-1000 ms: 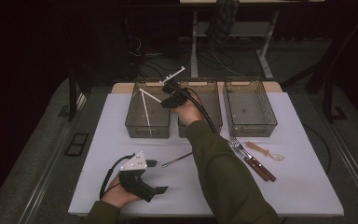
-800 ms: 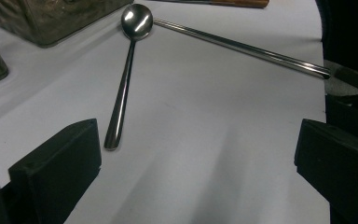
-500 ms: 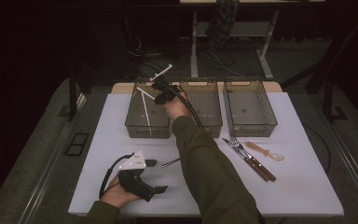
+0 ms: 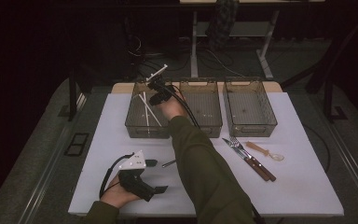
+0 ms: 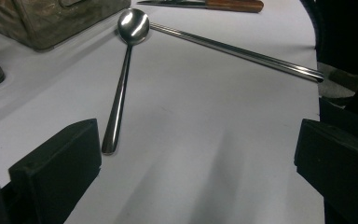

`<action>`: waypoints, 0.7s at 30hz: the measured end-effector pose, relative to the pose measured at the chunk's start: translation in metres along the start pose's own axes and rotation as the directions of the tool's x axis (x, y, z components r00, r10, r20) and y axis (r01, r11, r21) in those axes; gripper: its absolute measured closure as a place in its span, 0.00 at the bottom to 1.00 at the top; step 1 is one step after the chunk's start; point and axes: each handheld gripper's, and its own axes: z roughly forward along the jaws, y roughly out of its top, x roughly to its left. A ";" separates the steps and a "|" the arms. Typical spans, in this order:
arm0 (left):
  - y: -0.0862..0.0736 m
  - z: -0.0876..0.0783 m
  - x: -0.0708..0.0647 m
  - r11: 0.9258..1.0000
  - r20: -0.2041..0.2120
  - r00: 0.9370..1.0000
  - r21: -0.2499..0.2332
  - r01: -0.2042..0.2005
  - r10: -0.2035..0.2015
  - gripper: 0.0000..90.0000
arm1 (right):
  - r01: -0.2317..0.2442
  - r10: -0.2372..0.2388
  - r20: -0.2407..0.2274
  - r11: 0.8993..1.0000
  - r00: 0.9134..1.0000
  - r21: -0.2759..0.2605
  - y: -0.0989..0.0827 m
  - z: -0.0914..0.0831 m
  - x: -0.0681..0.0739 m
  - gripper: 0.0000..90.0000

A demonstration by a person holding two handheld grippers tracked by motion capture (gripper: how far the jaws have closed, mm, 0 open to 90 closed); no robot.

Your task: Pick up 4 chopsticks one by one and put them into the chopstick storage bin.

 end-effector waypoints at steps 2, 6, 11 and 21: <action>0.000 0.000 0.000 1.000 -0.001 1.000 0.002 -0.001 0.001 0.00 | 0.009 -0.009 -0.011 1.000 1.000 0.003 -0.001 -0.006 -0.001 0.62; 0.000 0.000 0.000 1.000 -0.003 1.000 0.005 -0.002 0.002 0.00 | 0.029 -0.030 -0.063 1.000 0.998 -0.011 -0.007 -0.018 -0.003 0.53; 0.000 0.000 0.000 1.000 -0.007 1.000 0.008 -0.003 0.003 0.00 | 0.047 -0.052 -0.110 0.998 0.993 -0.040 -0.020 -0.034 -0.007 0.42; -0.001 0.000 0.001 1.000 -0.011 1.000 0.004 0.001 -0.001 0.00 | 0.091 -0.107 -0.129 0.988 0.986 -0.123 -0.045 -0.065 -0.020 0.31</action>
